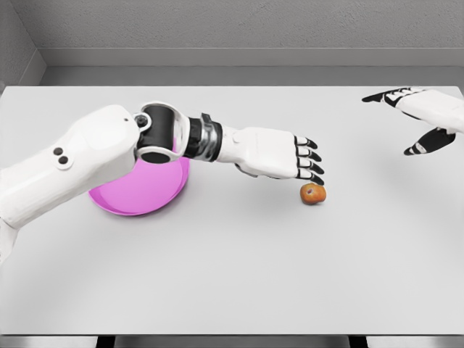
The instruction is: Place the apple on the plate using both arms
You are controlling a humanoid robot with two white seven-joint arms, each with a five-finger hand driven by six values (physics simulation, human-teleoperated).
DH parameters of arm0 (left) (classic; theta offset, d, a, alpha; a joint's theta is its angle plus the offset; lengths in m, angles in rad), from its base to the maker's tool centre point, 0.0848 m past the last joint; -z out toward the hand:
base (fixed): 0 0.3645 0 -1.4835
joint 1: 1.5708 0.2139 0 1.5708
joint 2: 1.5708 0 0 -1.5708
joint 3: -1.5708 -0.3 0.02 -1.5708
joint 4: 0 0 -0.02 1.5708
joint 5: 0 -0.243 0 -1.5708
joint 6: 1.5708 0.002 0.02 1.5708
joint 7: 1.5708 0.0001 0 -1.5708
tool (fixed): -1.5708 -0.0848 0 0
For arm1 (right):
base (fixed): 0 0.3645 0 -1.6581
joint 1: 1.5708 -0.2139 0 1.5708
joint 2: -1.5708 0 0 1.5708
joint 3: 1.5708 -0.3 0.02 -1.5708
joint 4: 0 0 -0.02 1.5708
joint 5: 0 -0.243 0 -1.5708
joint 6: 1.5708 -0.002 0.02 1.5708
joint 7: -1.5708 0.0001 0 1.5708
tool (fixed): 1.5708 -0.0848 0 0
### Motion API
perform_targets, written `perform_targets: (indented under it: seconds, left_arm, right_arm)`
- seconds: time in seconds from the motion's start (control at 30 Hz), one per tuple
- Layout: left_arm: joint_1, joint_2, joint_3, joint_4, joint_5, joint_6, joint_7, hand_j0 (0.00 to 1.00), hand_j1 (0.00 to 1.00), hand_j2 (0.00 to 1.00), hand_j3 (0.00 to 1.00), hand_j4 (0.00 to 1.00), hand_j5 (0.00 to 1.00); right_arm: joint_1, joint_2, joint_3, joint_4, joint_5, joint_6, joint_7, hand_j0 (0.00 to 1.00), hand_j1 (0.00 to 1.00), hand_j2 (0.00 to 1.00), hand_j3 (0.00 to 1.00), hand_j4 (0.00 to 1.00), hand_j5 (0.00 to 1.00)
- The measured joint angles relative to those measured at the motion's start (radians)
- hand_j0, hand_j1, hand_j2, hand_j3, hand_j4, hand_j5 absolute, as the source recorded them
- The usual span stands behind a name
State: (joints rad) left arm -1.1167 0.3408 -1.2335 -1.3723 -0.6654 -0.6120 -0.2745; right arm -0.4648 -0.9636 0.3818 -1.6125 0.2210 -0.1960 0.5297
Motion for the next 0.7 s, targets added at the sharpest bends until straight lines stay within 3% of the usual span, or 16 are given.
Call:
perform_targets:
  seconds: [0.27,0.57,0.7]
  left_arm:
    - [-0.057,-0.090,-0.069,0.035,-0.015,0.000,-0.001,1.00,1.00,1.00,1.00,1.00,1.00]
    - [-0.078,-0.155,-0.090,0.061,-0.197,0.000,-0.002,1.00,1.00,1.00,1.00,1.00,1.00]
    - [-0.080,-0.169,-0.095,0.062,-0.232,0.000,-0.003,1.00,1.00,1.00,1.00,1.00,1.00]
  right_arm:
    - [0.014,-0.005,-0.025,0.001,0.000,-0.003,-0.001,1.00,1.00,1.00,1.00,1.00,1.00]
    - [0.028,0.000,-0.033,0.001,-0.002,0.001,-0.008,1.00,1.00,1.00,1.00,1.00,1.00]
    - [0.035,0.000,-0.032,0.008,-0.003,0.003,-0.006,1.00,1.00,1.00,1.00,1.00,1.00]
